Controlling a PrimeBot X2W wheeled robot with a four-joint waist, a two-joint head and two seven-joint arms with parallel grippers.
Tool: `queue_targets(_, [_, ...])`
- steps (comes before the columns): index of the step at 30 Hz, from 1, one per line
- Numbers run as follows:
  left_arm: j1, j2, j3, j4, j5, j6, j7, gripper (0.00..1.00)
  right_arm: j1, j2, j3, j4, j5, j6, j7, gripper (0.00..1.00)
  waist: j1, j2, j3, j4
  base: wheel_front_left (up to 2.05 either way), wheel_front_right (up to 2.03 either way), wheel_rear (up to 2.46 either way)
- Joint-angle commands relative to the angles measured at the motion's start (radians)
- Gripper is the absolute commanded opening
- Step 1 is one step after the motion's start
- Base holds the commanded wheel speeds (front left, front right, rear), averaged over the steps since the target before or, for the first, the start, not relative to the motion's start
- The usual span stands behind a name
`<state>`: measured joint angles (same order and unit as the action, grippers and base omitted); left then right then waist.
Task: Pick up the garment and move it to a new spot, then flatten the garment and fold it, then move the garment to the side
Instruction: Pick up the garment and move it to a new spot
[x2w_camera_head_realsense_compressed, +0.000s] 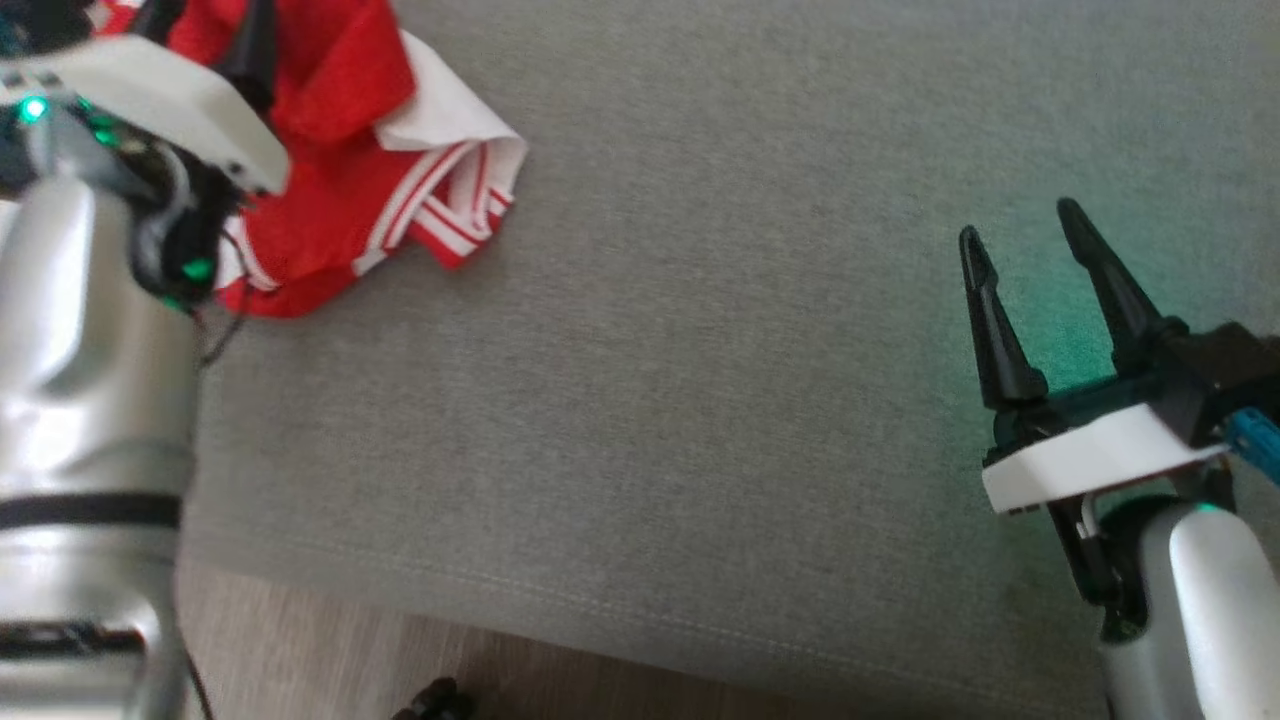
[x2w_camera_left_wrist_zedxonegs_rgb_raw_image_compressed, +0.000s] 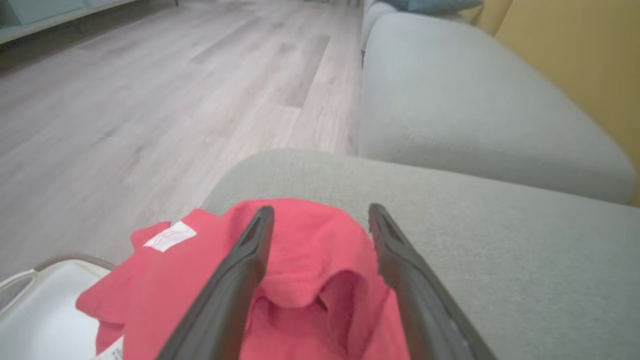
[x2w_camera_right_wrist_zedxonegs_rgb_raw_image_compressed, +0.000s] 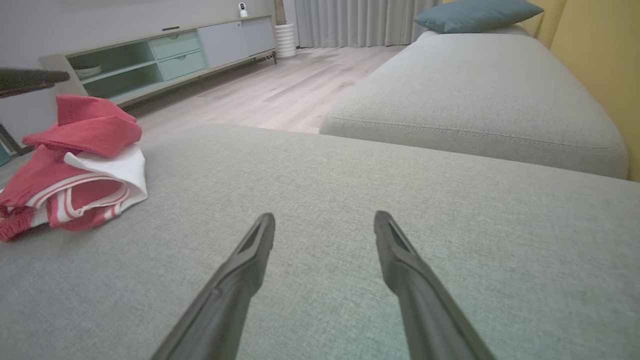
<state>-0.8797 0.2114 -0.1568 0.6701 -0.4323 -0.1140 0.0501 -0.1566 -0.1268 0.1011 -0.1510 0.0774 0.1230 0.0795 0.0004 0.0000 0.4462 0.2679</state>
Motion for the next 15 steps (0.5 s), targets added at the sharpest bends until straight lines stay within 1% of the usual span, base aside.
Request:
queue_targets(1, [-0.033,0.063,0.030,-0.017,-0.006,-0.001,0.010,1.00,-0.014,-0.004,0.028,-0.039,-0.003,0.008,0.000,1.00,-0.0004,0.0000,0.027,-0.030,0.00,0.00,0.00])
queue_targets(6, [-0.127,0.108,-0.002,0.159,-0.024,-0.011,0.151,1.00,-0.027,-0.004,0.032,-0.027,0.001,0.008,-0.008,1.00,-0.0004,0.0000,0.038,-0.059,0.00,0.00,0.00])
queue_targets(8, [-0.149,0.113,-0.011,0.209,-0.039,-0.013,0.199,1.00,-0.027,-0.001,0.028,-0.023,0.004,0.008,-0.009,1.00,-0.0004,0.0000,0.039,-0.067,0.00,0.00,0.00])
queue_targets(9, [-0.157,0.118,-0.022,0.231,-0.040,-0.014,0.225,0.91,-0.027,-0.001,0.027,-0.022,0.003,0.008,-0.010,1.00,-0.0004,0.0000,0.039,-0.070,0.00,0.00,0.00])
queue_targets(10, [-0.165,0.124,-0.032,0.244,-0.040,-0.014,0.236,0.33,-0.027,0.000,0.026,-0.021,0.004,0.008,-0.011,1.00,-0.0004,0.0000,0.040,-0.073,0.00,0.00,0.00])
queue_targets(11, [-0.173,0.129,-0.034,0.251,-0.043,-0.015,0.229,0.00,-0.029,0.001,0.025,-0.022,0.004,0.008,-0.013,1.00,-0.0004,0.0000,0.040,-0.075,0.00,0.00,0.00])
queue_targets(15, [-0.183,0.154,-0.054,0.262,-0.017,-0.015,0.133,0.00,-0.030,0.005,0.019,-0.020,0.005,0.008,-0.021,1.00,-0.0004,0.0000,0.025,-0.080,0.00,0.00,0.00])
